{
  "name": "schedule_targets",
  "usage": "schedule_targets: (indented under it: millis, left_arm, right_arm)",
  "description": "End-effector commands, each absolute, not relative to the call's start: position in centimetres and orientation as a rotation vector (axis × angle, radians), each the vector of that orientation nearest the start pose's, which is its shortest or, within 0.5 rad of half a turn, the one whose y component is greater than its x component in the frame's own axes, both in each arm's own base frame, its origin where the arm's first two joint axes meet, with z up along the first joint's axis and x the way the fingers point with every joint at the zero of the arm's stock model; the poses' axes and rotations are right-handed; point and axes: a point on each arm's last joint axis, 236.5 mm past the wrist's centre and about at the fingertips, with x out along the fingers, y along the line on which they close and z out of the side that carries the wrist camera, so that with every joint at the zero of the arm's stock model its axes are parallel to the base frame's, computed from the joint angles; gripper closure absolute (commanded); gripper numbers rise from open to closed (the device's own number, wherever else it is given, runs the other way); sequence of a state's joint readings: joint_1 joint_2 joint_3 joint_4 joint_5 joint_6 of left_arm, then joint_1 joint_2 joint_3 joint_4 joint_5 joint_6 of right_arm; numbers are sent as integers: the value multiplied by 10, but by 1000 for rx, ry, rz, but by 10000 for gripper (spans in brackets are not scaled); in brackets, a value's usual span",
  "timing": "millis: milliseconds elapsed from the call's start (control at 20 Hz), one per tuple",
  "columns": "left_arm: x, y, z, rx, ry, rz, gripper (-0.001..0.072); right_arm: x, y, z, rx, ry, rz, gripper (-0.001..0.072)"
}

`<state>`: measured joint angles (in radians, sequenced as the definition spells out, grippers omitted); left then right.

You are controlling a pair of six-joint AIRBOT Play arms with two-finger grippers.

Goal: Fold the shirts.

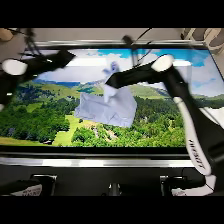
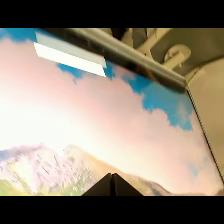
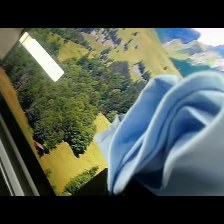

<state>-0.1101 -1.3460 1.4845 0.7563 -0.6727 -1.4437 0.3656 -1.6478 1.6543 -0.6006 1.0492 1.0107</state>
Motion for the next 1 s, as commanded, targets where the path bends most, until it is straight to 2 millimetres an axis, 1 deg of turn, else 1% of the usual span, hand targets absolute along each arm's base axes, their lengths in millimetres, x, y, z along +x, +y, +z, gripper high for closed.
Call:
schedule_targets:
  millis: [0,50,100,150,200,250,300,350,450,500,550,600,650,700,750,800,850,900,950]
  left_arm:
    - [468,-79,311,-516,359,-347,674]
    - [455,-74,324,-506,340,-346,674]
    - [444,-73,333,-496,330,-350,675]
    - [436,-73,340,-489,319,-355,674]
    - [431,-74,346,-479,307,-360,674]
    - [427,-74,350,-469,298,-364,674]
    - [426,-75,351,-467,296,-364,674]
    - [426,-74,349,-461,300,-361,674]
    - [427,-70,340,-428,323,-340,673]
    - [427,-68,334,-418,337,-332,673]
    - [427,-68,329,-414,351,-328,674]
    - [428,-68,322,-417,367,-328,673]
    - [428,-69,316,-419,381,-329,674]
    - [428,-72,310,-423,395,-332,673]
    - [428,-74,306,-425,406,-335,673]
    - [428,-78,302,-425,415,-343,673]
    - [427,-82,301,-424,419,-352,673]
    - [426,-86,301,-422,420,-360,673]
    - [425,-90,302,-420,421,-370,673]
  right_arm:
    - [427,441,53,412,895,1128,426]
    - [423,453,38,460,920,1143,78]
    - [417,455,32,497,954,1174,71]
    - [409,448,30,495,993,1215,71]
    - [402,431,30,455,1033,1254,71]
    - [398,406,27,389,1077,1272,71]
    - [395,372,21,306,1149,1253,71]
    - [395,327,11,205,1240,1179,71]
    - [402,221,-6,-17,1393,945,70]
    - [404,173,-11,-74,1461,820,70]
    - [401,140,-16,-67,1504,728,71]
    - [399,128,-22,-18,1513,692,71]
    - [395,129,-34,47,1515,684,67]
    - [392,136,-49,125,1520,676,18]
    - [392,150,-60,219,1504,675,13]
    - [395,169,-68,342,1475,684,13]
    - [399,186,-72,444,1440,697,13]
    - [402,199,-75,513,1419,712,14]
    - [400,208,-81,544,1428,721,16]
